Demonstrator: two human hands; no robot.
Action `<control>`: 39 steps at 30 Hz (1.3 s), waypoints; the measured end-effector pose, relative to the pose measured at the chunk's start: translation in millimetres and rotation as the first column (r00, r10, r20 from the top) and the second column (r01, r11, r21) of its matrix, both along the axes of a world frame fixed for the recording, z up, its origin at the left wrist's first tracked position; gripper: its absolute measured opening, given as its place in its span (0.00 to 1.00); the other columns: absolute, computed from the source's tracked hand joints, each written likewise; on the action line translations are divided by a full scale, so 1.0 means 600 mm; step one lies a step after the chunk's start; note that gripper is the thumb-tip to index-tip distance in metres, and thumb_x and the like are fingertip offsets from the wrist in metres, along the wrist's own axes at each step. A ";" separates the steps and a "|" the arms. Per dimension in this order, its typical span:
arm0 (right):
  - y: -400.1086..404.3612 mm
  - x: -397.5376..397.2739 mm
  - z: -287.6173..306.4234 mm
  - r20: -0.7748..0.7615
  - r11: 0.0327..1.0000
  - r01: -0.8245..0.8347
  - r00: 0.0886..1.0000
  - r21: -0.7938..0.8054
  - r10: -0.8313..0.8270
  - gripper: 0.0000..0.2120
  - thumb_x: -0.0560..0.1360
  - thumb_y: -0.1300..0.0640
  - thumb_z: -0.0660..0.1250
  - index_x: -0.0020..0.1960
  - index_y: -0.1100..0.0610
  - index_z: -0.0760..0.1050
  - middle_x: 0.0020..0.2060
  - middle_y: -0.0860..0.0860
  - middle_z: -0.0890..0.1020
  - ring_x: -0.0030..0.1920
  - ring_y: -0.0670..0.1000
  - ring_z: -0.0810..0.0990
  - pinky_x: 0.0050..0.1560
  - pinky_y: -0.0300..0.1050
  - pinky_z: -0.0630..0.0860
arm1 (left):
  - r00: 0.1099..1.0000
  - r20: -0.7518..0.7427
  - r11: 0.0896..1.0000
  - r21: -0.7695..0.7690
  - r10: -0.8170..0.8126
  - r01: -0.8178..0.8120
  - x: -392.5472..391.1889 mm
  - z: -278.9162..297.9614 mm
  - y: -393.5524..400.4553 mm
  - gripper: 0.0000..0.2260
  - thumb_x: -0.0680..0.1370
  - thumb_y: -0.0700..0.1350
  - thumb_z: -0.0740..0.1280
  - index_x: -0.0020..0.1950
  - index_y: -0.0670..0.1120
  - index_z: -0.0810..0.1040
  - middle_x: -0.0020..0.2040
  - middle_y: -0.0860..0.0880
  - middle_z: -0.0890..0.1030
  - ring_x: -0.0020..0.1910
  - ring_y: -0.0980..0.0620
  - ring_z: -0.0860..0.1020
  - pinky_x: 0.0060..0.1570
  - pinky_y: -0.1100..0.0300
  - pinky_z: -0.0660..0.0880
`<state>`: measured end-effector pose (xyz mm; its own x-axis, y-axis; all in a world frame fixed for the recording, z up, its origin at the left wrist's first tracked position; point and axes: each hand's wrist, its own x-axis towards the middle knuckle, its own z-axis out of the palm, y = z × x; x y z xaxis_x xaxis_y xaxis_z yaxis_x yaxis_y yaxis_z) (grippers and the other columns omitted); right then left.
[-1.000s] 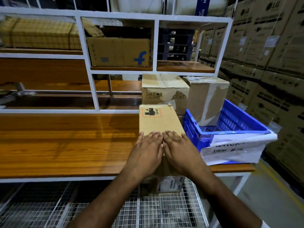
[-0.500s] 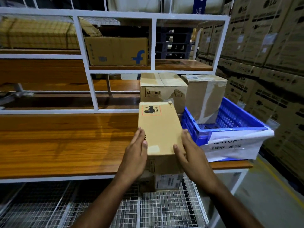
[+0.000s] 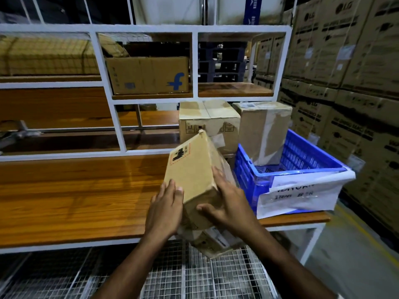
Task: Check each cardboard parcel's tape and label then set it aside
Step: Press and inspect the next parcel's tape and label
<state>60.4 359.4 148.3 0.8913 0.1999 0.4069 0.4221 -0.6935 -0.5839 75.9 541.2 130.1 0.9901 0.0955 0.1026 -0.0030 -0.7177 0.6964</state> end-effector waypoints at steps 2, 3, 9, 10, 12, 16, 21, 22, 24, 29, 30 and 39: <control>0.023 0.003 0.000 0.027 0.996 -0.037 0.999 -0.080 0.039 0.50 0.71 0.35 0.70 0.81 0.51 0.48 0.79 0.47 0.57 0.78 0.49 0.58 0.77 0.53 0.58 | 0.997 -0.074 1.000 0.019 0.019 -0.018 0.009 -0.004 0.009 0.34 0.78 0.70 0.42 0.80 0.56 0.52 0.81 0.51 0.52 0.78 0.44 0.53 0.75 0.43 0.52; 0.035 0.004 0.000 0.047 0.991 -0.048 0.997 -0.121 0.054 0.49 0.72 0.38 0.71 0.81 0.50 0.46 0.79 0.47 0.55 0.78 0.49 0.56 0.77 0.53 0.56 | 0.996 -0.084 1.000 -0.023 0.014 -0.016 0.016 -0.006 0.014 0.40 0.74 0.75 0.40 0.80 0.56 0.52 0.81 0.51 0.53 0.79 0.45 0.52 0.75 0.42 0.52; 0.102 0.017 -0.012 0.065 0.904 -0.090 0.989 -0.418 0.129 0.40 0.78 0.54 0.68 0.81 0.53 0.48 0.79 0.53 0.57 0.79 0.52 0.55 0.77 0.56 0.56 | 0.979 -0.189 0.788 -0.614 -0.077 -0.056 0.059 -0.047 0.041 0.32 0.69 0.77 0.55 0.67 0.64 0.75 0.68 0.52 0.76 0.65 0.48 0.75 0.64 0.42 0.73; 0.110 0.018 -0.019 0.064 0.892 -0.099 0.988 -0.442 0.141 0.38 0.78 0.56 0.68 0.80 0.55 0.50 0.79 0.54 0.58 0.79 0.54 0.55 0.78 0.56 0.54 | 0.981 -0.176 0.759 -0.649 -0.086 -0.050 0.053 -0.048 0.039 0.26 0.72 0.73 0.56 0.63 0.63 0.78 0.64 0.52 0.79 0.62 0.49 0.77 0.61 0.42 0.75; 0.124 0.022 -0.033 0.053 0.861 -0.111 0.986 -0.496 0.158 0.36 0.78 0.58 0.67 0.80 0.58 0.52 0.78 0.58 0.59 0.78 0.56 0.56 0.77 0.56 0.52 | 0.991 -0.118 0.740 -0.672 -0.064 -0.032 0.048 -0.050 0.039 0.19 0.78 0.63 0.55 0.61 0.59 0.80 0.62 0.51 0.81 0.60 0.49 0.78 0.60 0.42 0.76; 0.132 0.034 -0.068 -0.031 0.794 -0.197 0.975 -0.575 0.220 0.32 0.78 0.61 0.66 0.78 0.62 0.57 0.77 0.60 0.62 0.78 0.57 0.58 0.78 0.52 0.49 | 0.996 -0.058 0.815 -0.580 -0.072 0.025 0.056 -0.068 0.048 0.18 0.84 0.42 0.53 0.69 0.53 0.74 0.62 0.51 0.81 0.57 0.52 0.80 0.57 0.49 0.79; 0.079 0.077 -0.060 -0.232 0.945 -0.256 0.950 -0.205 0.207 0.28 0.79 0.42 0.63 0.75 0.51 0.66 0.72 0.49 0.71 0.71 0.49 0.70 0.72 0.42 0.64 | 1.000 -0.002 0.935 -0.356 -0.009 0.008 0.077 -0.083 0.042 0.19 0.84 0.41 0.55 0.71 0.62 0.64 0.57 0.52 0.81 0.44 0.50 0.80 0.39 0.57 0.77; 0.059 0.095 -0.057 -0.258 0.965 -0.199 0.954 -0.168 0.152 0.27 0.80 0.40 0.60 0.75 0.51 0.66 0.72 0.49 0.72 0.70 0.49 0.71 0.69 0.43 0.66 | 1.000 0.011 0.965 -0.263 -0.005 0.008 0.086 -0.082 0.038 0.19 0.84 0.43 0.56 0.73 0.60 0.64 0.59 0.50 0.80 0.47 0.50 0.80 0.44 0.56 0.79; 0.019 0.133 -0.055 -0.251 0.961 -0.100 0.967 -0.258 0.033 0.26 0.81 0.41 0.56 0.75 0.51 0.64 0.73 0.50 0.69 0.71 0.51 0.69 0.70 0.46 0.66 | 1.000 -0.007 1.000 -0.004 -0.026 0.026 0.107 -0.079 0.031 0.21 0.84 0.47 0.56 0.78 0.55 0.59 0.70 0.47 0.73 0.64 0.46 0.75 0.62 0.49 0.75; 0.000 0.220 -0.076 -0.235 0.880 0.004 0.963 -0.475 -0.132 0.29 0.83 0.44 0.50 0.80 0.57 0.53 0.79 0.55 0.56 0.79 0.53 0.53 0.78 0.50 0.50 | 0.988 -0.051 0.837 0.526 -0.145 0.150 0.184 -0.059 -0.006 0.24 0.85 0.53 0.47 0.80 0.50 0.51 0.81 0.45 0.45 0.78 0.40 0.36 0.72 0.35 0.36; 0.003 0.238 -0.080 -0.236 0.865 0.010 0.960 -0.502 -0.148 0.30 0.83 0.44 0.49 0.80 0.57 0.52 0.79 0.55 0.54 0.79 0.53 0.51 0.78 0.52 0.49 | 0.979 -0.052 0.804 0.562 -0.198 0.193 0.201 -0.056 -0.016 0.24 0.85 0.52 0.46 0.80 0.48 0.52 0.81 0.46 0.48 0.79 0.42 0.39 0.73 0.36 0.38; 0.004 0.365 -0.065 -0.266 0.766 -0.067 0.954 -0.639 -0.139 0.28 0.84 0.49 0.45 0.81 0.57 0.46 0.80 0.54 0.48 0.80 0.54 0.46 0.76 0.60 0.45 | 0.922 -0.125 0.682 0.639 -0.366 0.357 0.336 -0.037 -0.070 0.25 0.84 0.50 0.48 0.81 0.45 0.51 0.81 0.46 0.52 0.79 0.49 0.50 0.77 0.49 0.49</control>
<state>279.7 361.7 109.1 0.9559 0.2850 -0.0713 0.2784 -0.9562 -0.0902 277.4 499.1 107.9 0.9321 -0.3619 0.0154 -0.3621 -0.9294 0.0710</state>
